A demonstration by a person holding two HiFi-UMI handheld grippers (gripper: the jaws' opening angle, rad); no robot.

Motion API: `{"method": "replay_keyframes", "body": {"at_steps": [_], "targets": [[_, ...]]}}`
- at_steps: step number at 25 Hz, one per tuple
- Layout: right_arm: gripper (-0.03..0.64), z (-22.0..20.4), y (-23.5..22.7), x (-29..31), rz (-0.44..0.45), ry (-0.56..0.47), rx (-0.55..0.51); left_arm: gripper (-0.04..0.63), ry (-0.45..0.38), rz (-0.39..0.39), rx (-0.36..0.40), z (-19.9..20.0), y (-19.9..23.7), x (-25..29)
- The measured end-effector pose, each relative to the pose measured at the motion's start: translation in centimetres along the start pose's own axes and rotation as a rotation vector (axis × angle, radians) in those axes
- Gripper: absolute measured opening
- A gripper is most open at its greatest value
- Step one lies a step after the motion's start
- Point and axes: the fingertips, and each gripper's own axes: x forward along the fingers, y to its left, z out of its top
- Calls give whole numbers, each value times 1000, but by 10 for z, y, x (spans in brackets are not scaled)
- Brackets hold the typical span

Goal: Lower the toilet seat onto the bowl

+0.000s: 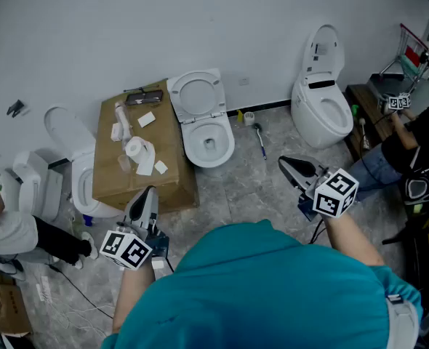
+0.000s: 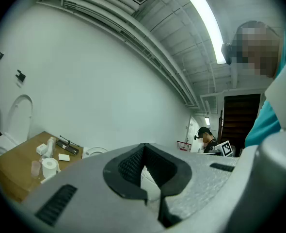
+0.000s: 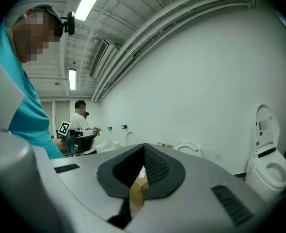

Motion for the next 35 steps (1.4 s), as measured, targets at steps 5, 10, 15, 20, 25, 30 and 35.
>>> {"method": "replay_keyframes", "body": {"at_steps": [5,10,15,20,25,30,35], "targets": [[-11,0,-3,1,-4,0,-3,-8,0,-3,1,-2,2,4],[-11,5,-9,-4,-5,2,4,-8,-1,-11,-5,-5,-5,14],[-9,14,-13,-16,23,5,4,-8,-2,-9,-4,-9,-21,26],[-11,21,-32,-41,24,-19,6,-8,-9,-8,-1,-16,-46,44],[-11,21,-55,-69,25,-17,-3,-8,4,-17,1,-29,-80,70],[-11,17,-73,-82,41,-14,-4,-8,29,-27,6,-42,-105,92],[-11,16,-83,-77,55,-15,-9,-8,39,-30,14,-45,-109,104]]}}
